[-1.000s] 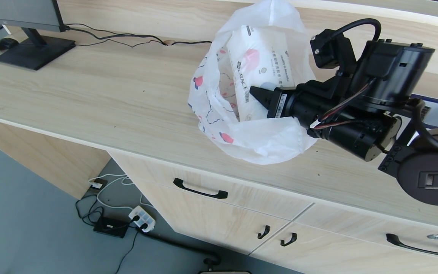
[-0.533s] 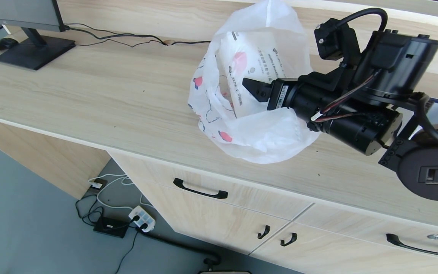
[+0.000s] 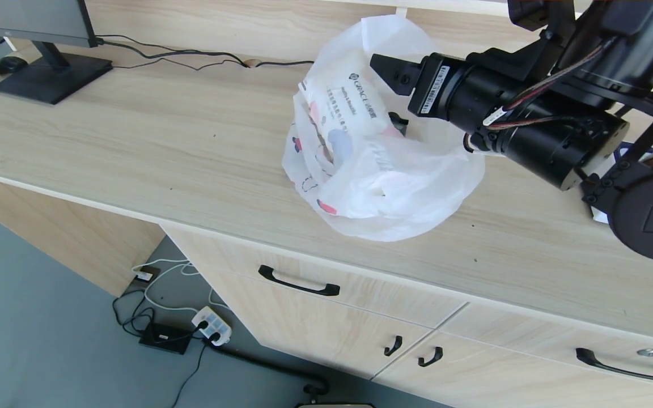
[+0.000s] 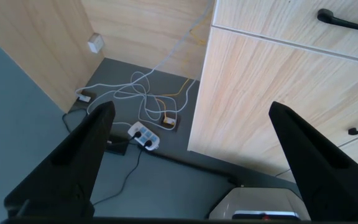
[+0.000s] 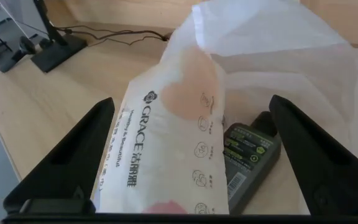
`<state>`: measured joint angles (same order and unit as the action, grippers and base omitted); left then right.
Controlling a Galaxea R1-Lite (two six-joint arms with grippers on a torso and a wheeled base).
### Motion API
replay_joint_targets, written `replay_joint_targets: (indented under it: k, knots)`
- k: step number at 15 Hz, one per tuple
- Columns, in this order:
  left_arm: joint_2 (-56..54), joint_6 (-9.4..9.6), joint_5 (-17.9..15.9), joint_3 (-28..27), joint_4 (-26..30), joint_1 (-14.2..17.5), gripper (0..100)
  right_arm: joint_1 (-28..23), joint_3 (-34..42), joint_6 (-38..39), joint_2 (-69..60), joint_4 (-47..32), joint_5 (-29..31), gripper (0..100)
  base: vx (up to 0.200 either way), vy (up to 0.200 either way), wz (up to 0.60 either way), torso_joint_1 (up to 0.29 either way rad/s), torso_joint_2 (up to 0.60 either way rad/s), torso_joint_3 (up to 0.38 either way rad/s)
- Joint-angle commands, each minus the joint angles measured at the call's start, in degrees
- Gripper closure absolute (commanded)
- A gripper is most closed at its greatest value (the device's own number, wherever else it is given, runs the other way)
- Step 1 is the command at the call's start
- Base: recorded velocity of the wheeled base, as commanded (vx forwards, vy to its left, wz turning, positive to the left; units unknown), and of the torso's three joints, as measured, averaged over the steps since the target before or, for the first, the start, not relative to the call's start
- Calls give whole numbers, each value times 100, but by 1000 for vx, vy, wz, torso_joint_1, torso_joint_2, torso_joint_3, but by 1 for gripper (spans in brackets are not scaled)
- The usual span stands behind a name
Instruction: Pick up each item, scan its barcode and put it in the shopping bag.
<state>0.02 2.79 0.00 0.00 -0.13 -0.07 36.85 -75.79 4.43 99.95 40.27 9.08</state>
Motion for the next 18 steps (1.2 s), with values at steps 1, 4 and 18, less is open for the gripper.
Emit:
replay_joint_targets:
  k: [1,4,18]
  knots:
    - [-2,2,0,0,-4,-1,0,-20,-24,32,-81,8,15,0,0,0,0,0,0,0]
    - [-2,2,0,0,-4,-1,0,-73,170,94,-204,8,-3,0,0,0,0,0,0,0]
    - [-2,-15,0,0,13,-1,0,68,2508,-258,-2305,-36,23,0,0,0,0,0,0,0]
